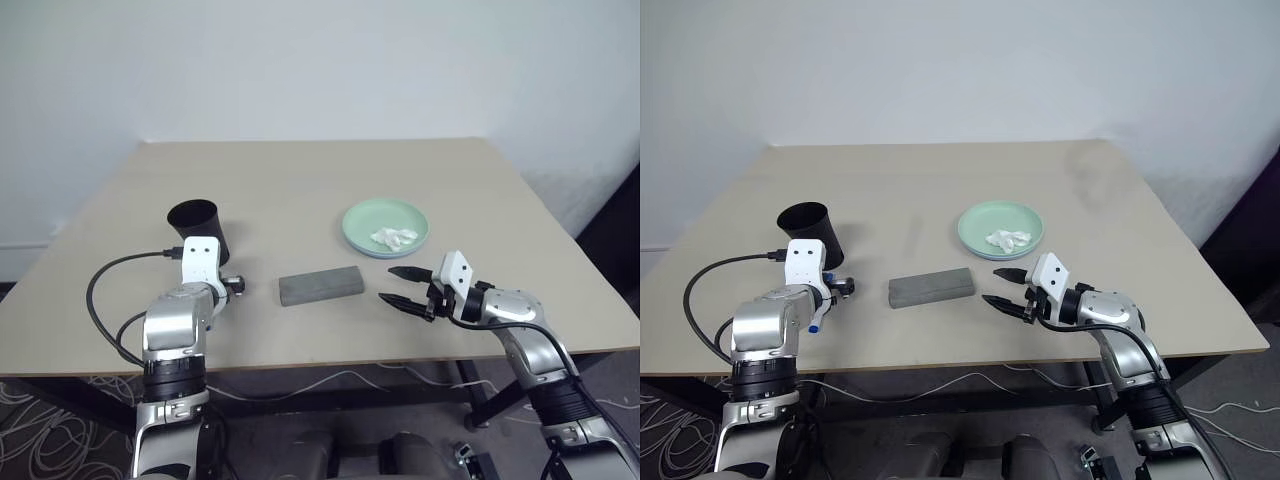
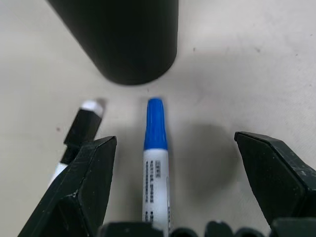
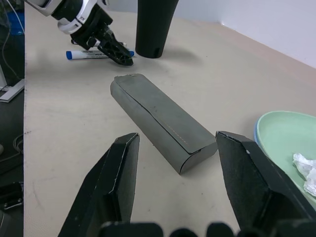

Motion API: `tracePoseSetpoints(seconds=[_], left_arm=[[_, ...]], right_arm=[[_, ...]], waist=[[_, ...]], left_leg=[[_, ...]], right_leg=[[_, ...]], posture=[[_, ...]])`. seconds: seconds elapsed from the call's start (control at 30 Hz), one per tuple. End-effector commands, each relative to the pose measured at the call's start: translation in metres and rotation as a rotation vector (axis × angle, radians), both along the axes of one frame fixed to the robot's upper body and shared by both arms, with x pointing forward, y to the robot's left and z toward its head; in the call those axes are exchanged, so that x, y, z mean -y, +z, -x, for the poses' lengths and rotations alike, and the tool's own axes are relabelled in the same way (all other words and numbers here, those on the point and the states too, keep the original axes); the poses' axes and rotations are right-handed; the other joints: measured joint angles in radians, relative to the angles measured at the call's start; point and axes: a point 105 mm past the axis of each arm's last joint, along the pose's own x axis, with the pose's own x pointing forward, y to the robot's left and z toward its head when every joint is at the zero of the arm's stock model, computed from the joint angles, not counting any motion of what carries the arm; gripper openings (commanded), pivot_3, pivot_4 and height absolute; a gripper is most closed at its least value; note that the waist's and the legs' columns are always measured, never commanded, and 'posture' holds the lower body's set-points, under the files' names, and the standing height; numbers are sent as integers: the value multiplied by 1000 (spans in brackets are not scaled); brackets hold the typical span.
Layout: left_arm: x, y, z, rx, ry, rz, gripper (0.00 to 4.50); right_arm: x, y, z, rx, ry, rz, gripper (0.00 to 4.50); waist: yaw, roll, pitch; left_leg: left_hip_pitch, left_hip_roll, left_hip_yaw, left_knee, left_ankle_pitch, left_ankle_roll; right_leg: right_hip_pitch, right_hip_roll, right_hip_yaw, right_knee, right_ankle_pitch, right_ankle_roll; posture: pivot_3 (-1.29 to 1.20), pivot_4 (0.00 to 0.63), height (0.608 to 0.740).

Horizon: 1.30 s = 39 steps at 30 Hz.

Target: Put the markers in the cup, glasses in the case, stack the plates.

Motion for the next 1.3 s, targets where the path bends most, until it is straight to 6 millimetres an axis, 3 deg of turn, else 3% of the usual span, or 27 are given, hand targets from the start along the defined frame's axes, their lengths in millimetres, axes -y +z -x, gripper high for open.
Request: tracePoseSetpoints(seconds=[0.03, 0.37, 0.57, 0.77, 0.87, 0.9, 1.0, 1.13, 1.3], left_arm=[[-5, 17, -7, 60, 9, 8, 3499], [-7, 18, -10, 67, -11, 11, 101], [16, 33, -17, 135, -160, -19, 107], [62, 74, -27, 381, -533, -111, 107], [70, 92, -31, 498, -604, -115, 107], [70, 108, -35, 587, -621, -138, 107], [64, 144, -45, 809, -595, -185, 107], [37, 170, -59, 972, -464, -313, 107], [13, 182, -73, 1064, -350, -394, 107]], right_arm=[[0, 16, -4, 65, 0, -16, 2689], [1, 15, -5, 63, -7, -15, 2689], [0, 15, -5, 64, -10, -15, 2689], [0, 17, -7, 71, -9, -15, 2689], [-1, 18, -8, 73, -6, -14, 2689], [-2, 18, -9, 75, -4, -14, 2689], [-3, 20, -10, 79, 0, -14, 2689], [-2, 20, -11, 82, 2, -12, 2689], [-2, 21, -12, 84, 1, -10, 2689]], waist=[[0, 0, 0], [0, 0, 0], [0, 0, 0], [0, 0, 0], [-1, 0, 0], [-1, 0, 0], [1, 0, 0], [2, 0, 0], [2, 0, 0]], left_leg=[[0, 0, 0, 0, 0, 0], [0, 0, 0, 0, 0, 0], [-1, 0, 0, 0, 0, 0], [-3, 0, 1, -1, 0, 0], [-3, 0, 1, -3, 0, 0], [-3, 0, 1, -3, 0, 0], [-3, 0, 1, -3, 0, 0], [-2, 0, 1, -3, 0, 0], [-1, -1, 2, -3, 0, 0]], right_leg=[[0, 0, 0, 0, 0, 0], [0, 0, 0, 0, 0, 0], [0, -1, 0, 0, 0, 0], [-2, -1, 0, -1, 0, -1], [-2, -1, 0, -1, 0, -1], [-3, -1, 1, -1, 0, -1], [-3, -1, 0, -1, 0, -1], [-2, -1, 0, -2, 0, -1], [-2, -1, 1, -2, 1, 1]], posture=[[0, 0, 737], [0, 0, 737], [0, 0, 737], [0, 0, 737], [0, 0, 737], [0, 0, 737], [0, 0, 737], [0, 0, 737], [0, 0, 737]])
